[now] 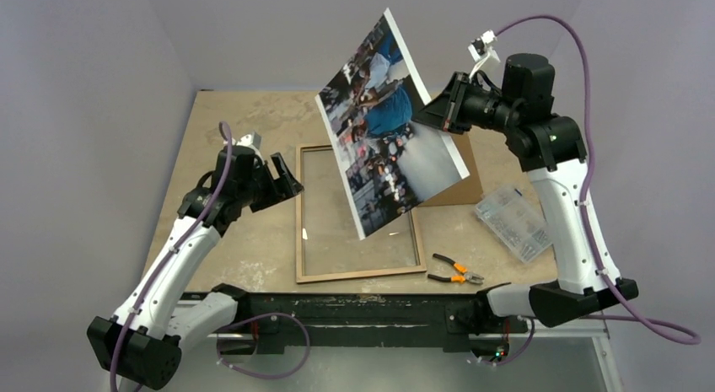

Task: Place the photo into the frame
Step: Turn over the photo from the photo frame.

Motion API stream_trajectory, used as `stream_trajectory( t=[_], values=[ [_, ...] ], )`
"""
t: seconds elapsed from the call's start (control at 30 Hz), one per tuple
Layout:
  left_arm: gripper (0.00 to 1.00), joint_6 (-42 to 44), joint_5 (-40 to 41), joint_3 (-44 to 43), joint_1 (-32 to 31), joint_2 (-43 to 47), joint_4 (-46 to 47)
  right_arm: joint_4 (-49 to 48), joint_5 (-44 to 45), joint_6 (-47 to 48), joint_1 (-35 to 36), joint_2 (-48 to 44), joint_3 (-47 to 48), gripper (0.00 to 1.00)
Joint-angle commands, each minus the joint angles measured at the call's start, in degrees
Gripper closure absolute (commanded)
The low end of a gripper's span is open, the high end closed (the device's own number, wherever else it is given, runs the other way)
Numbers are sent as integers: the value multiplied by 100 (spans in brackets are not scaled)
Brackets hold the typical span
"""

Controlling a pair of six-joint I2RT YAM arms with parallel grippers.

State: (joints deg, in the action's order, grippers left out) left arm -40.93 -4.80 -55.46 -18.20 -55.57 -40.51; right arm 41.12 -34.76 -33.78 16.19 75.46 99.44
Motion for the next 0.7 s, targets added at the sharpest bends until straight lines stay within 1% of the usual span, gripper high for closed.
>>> stream_trajectory(
  t=[0.0, 0.13, 0.23, 0.3, 0.43, 0.67],
  values=[
    [24, 15, 38, -84, -26, -165, -58, 1971, 1442, 1005, -2, 295, 1239, 100],
    [25, -24, -123, -92, -21, -339, -34, 2683, 1870, 1250, -4, 679, 1983, 100],
    [25, -46, -190, -85, -26, -419, -34, 3003, 2037, 1294, 7, 893, 2258, 100],
    [25, -60, -235, -80, -26, -467, -21, 3108, 2243, 1275, 40, 962, 2283, 100],
    [25, -139, -382, -45, -26, -601, 77, 2954, 2741, 1135, 375, 915, 1957, 100],
    [25, -248, -631, 33, -26, -772, 236, 2444, 3822, 1001, 1482, 930, 836, 100]
  ],
)
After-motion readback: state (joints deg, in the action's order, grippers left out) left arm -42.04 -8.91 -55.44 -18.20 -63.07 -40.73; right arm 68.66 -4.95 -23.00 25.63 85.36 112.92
